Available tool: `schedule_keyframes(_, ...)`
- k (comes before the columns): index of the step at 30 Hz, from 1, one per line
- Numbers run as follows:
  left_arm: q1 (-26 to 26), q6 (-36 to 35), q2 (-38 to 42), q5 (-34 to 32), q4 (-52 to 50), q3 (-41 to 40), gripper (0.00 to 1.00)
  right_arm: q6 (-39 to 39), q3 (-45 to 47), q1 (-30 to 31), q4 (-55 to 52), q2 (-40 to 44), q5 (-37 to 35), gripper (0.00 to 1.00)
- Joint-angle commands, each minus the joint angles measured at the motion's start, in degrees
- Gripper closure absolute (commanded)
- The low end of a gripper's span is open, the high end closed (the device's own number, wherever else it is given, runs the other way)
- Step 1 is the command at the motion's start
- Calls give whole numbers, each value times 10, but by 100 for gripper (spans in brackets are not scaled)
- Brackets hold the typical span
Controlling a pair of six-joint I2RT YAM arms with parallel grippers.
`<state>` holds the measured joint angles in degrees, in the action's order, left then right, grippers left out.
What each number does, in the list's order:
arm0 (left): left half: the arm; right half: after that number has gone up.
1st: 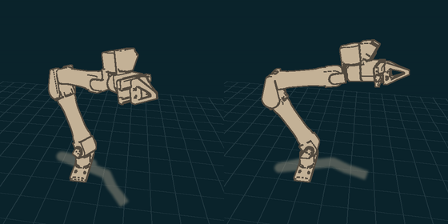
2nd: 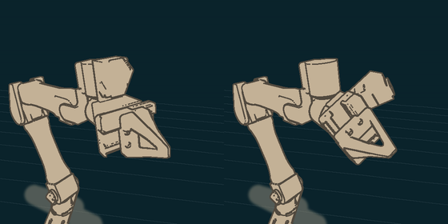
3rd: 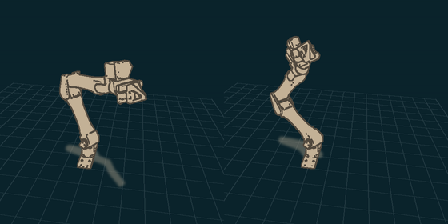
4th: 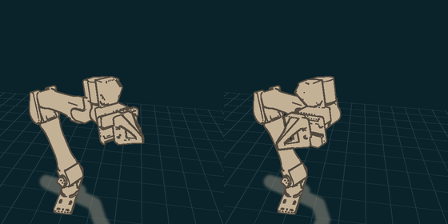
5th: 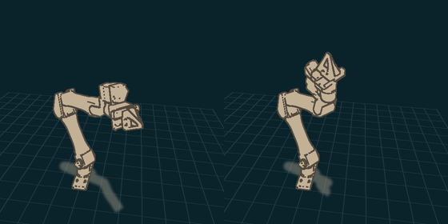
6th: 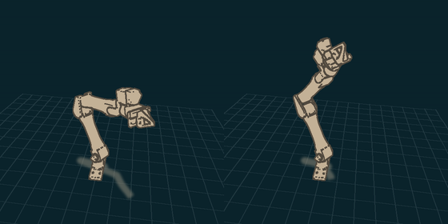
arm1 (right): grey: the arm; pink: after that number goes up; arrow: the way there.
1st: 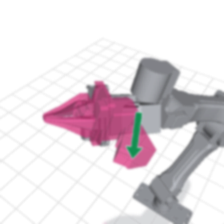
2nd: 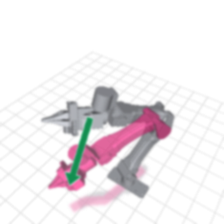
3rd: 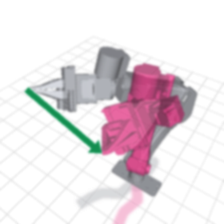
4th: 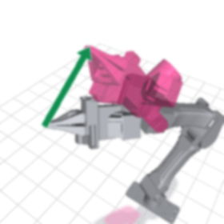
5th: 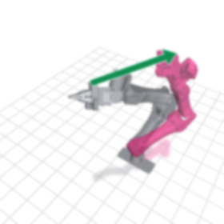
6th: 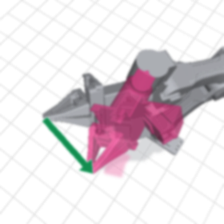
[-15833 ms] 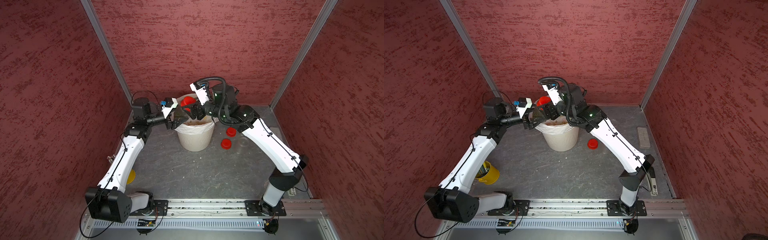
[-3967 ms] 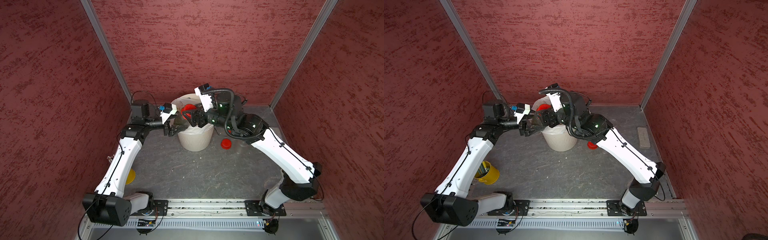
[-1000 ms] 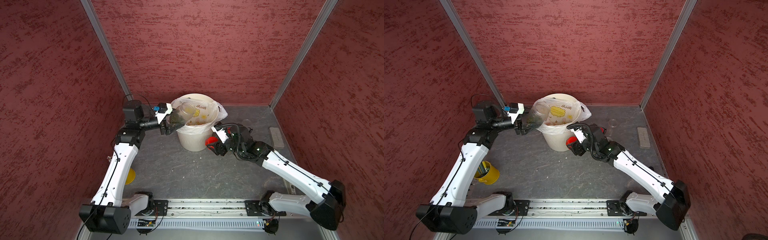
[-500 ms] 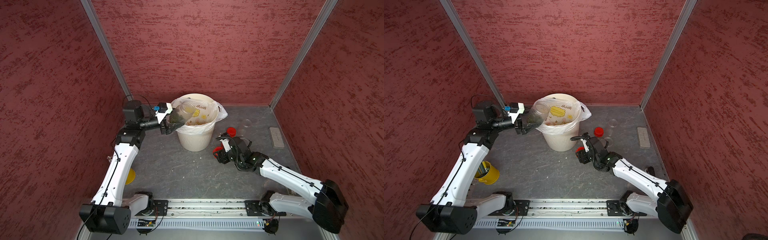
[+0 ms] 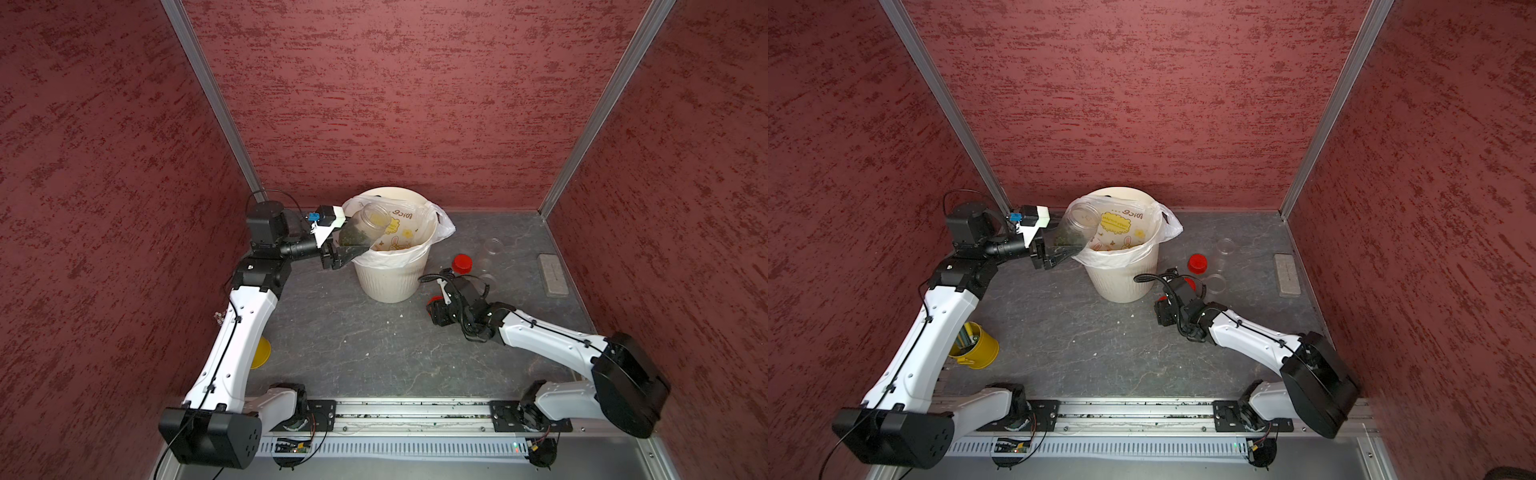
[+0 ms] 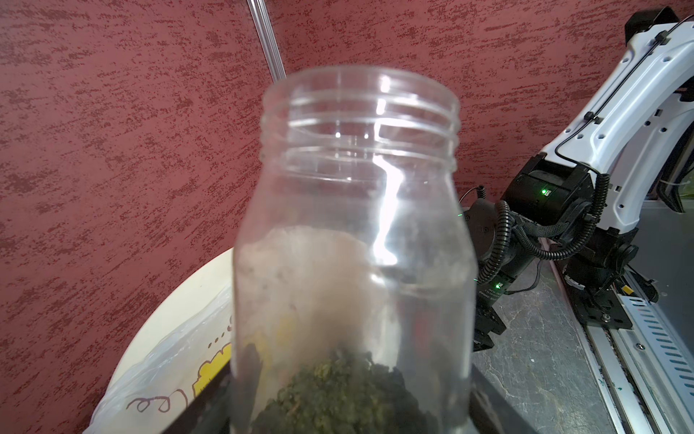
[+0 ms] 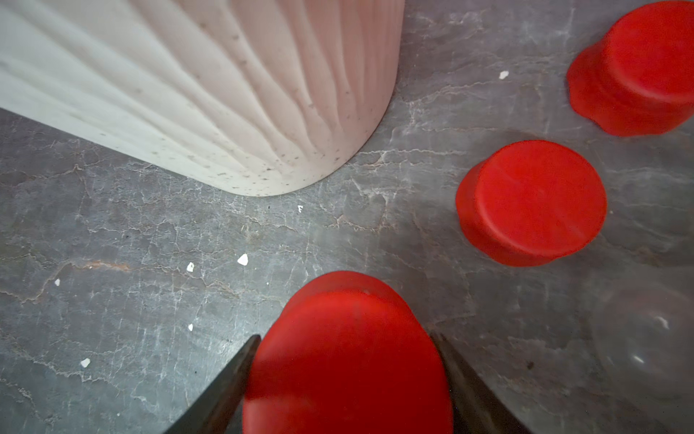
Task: Empty moldy tea leaves from jars
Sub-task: Place the lid at the center of the board.
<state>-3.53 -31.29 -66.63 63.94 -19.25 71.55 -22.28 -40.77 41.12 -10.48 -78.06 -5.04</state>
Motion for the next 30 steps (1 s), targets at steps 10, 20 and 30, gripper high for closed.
schedule_keyframes(10, -2, 4, 9, -8, 7, -3, 36, -20, 7, -6, 69, -79, -3, 67)
schedule_keyframes(20, -2, 2, 8, -10, 6, -4, 36, -28, 6, -7, 69, -111, -5, 54)
schedule_keyframes(30, -1, 0, 11, -15, 4, -5, 36, -31, 5, -7, 60, -116, -11, 34)
